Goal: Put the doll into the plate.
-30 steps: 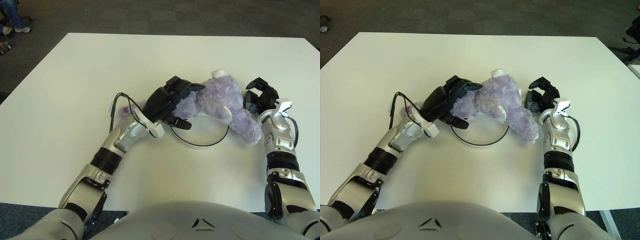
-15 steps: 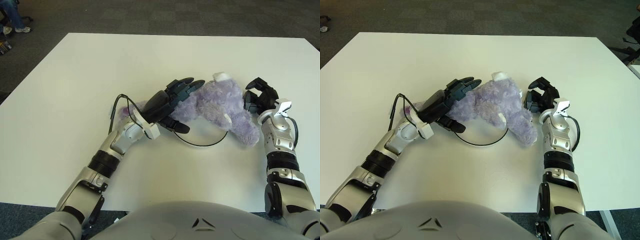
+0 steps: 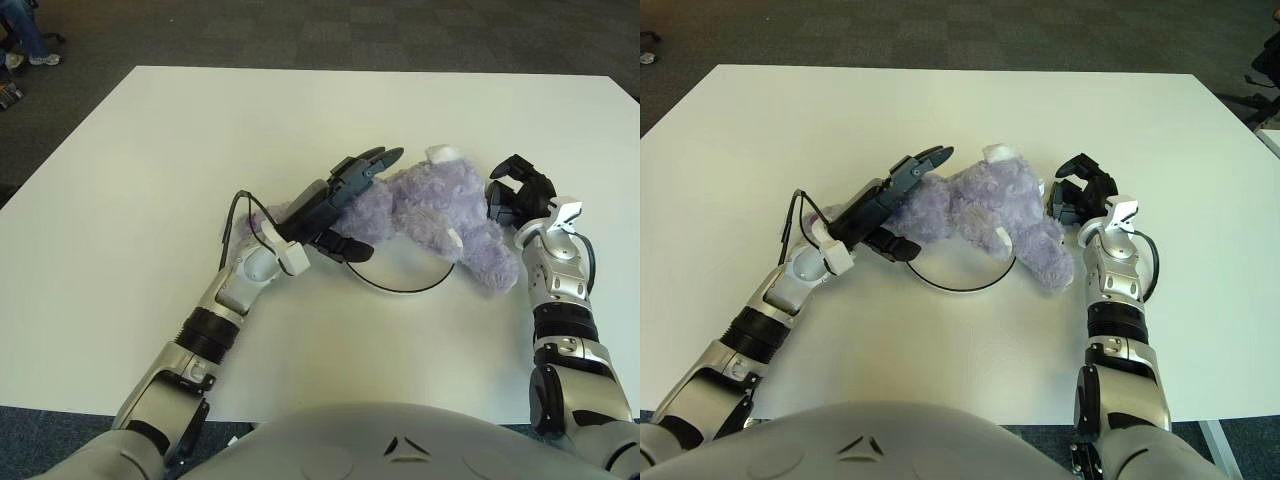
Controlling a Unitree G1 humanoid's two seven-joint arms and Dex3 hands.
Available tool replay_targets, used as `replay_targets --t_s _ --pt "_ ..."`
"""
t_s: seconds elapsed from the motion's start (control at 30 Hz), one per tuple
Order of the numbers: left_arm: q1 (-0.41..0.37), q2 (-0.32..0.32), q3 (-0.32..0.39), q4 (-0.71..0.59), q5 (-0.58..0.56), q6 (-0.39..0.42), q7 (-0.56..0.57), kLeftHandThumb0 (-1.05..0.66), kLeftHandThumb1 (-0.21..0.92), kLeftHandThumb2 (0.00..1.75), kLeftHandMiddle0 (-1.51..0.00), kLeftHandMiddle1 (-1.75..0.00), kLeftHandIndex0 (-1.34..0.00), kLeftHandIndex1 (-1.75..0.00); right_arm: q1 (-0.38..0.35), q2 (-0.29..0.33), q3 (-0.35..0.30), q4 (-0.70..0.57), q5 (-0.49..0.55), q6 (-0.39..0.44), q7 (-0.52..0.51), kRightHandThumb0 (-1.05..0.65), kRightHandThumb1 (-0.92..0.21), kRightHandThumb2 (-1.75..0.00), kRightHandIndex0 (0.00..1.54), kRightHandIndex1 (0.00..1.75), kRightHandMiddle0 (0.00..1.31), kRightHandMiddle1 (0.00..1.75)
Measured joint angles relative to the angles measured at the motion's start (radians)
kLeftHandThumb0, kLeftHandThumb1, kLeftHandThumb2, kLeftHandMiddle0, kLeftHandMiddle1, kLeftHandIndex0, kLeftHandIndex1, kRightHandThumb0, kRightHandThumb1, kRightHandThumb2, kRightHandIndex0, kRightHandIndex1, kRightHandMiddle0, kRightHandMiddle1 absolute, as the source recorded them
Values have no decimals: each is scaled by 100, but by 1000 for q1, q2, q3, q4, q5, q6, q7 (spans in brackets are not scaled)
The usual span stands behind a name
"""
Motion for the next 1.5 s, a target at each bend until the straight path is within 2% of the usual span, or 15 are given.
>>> replay_targets --t_s 0.1,0.2,0.4,0.63,0.83,1.0,1.2,1.4,1.5 --pt "0 -17 47 11 0 -29 36 -93 92 63 -31 -32 0 -74 0 1 1 2 0 1 -2 0 -8 -159 79 173 55 175" --pt "-4 -41 100 36 29 -67 99 -89 92 66 -33 -50 0 -91 0 1 3 5 0 1 -9 0 -8 -159 79 174 55 175" --pt "-12 -77 163 67 87 -99 195 -86 92 75 -34 -60 0 -101 -3 1 7 7 -1 1 -17 0 -8 -159 79 174 55 175" --pt "-17 -88 185 89 71 -106 209 -84 92 82 -29 -60 0 -103 -7 1 10 11 0 2 -17 0 -8 -160 79 174 55 175" --pt "-31 -88 200 111 -37 -68 165 -80 92 83 -28 -60 0 -101 -9 1 9 15 1 2 -16 0 -8 -159 80 173 55 175" --pt "-52 -89 218 125 -63 -53 152 -75 92 86 -29 -62 0 -96 -10 1 9 16 1 2 -17 0 -8 -159 80 173 56 175" --pt "-100 -92 247 182 -104 -42 141 -70 92 82 -35 -66 0 -99 -12 0 10 18 0 2 -17 0 -8 -160 80 173 56 175" --pt "-152 -104 281 235 -194 29 104 -68 92 78 -38 -80 -1 -120 -12 1 12 18 0 2 -17 0 -8 -160 80 173 56 175" --pt "-158 -105 292 240 -235 65 74 -66 92 76 -39 -86 -6 -131 -13 1 13 18 0 2 -19 0 -8 -160 80 173 56 175"
